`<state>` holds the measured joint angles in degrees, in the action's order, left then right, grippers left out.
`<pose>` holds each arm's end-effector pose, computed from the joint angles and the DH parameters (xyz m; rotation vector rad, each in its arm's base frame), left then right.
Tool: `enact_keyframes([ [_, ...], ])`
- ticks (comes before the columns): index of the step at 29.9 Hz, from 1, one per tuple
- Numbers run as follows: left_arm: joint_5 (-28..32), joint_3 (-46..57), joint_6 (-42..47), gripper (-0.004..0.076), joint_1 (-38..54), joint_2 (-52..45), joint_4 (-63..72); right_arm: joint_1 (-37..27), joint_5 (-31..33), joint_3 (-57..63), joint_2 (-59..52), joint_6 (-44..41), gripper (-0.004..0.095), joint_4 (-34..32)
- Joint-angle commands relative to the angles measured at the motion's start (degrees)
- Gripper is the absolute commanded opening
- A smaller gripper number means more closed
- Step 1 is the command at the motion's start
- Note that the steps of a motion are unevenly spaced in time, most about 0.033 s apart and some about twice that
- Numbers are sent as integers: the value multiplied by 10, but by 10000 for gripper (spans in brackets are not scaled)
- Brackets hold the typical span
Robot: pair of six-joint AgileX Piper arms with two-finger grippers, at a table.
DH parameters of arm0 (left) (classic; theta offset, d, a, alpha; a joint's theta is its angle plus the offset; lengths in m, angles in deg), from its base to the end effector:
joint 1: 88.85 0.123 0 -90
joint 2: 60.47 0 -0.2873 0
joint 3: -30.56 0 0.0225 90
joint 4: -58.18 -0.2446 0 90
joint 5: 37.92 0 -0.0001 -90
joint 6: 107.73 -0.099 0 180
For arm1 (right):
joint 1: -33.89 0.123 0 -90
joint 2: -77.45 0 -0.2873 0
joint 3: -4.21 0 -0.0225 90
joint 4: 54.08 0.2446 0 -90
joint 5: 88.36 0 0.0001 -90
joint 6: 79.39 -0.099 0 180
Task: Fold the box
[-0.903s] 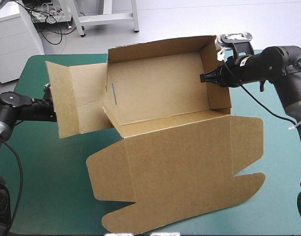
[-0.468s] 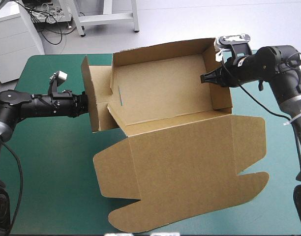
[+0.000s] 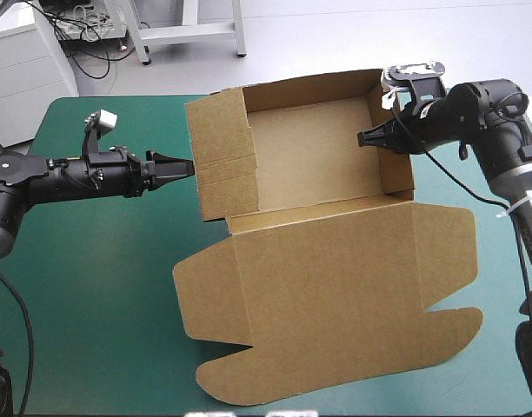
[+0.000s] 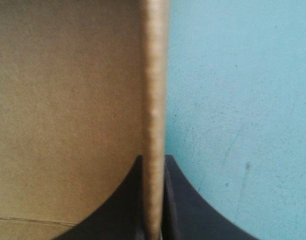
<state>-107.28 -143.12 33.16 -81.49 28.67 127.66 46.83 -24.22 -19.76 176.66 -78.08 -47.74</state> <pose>0.2817 -0.0511 0.3737 0.2605 2.1531 -1.2290 0.3302 0.0860 0.4160 -0.2886 2.4211 0.2340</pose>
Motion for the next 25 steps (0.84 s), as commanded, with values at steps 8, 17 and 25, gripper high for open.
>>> enact_keyframes([
  [8,-52,-22,-16,519,-22,-42,89,-3,-33,-15,-18,-13,-8,9],
  [17,-46,-22,-16,519,-72,-42,93,-3,-23,-15,-18,-21,-8,13],
  [25,4,-24,23,515,-72,-42,63,37,-24,-15,-19,-48,-8,-18],
])
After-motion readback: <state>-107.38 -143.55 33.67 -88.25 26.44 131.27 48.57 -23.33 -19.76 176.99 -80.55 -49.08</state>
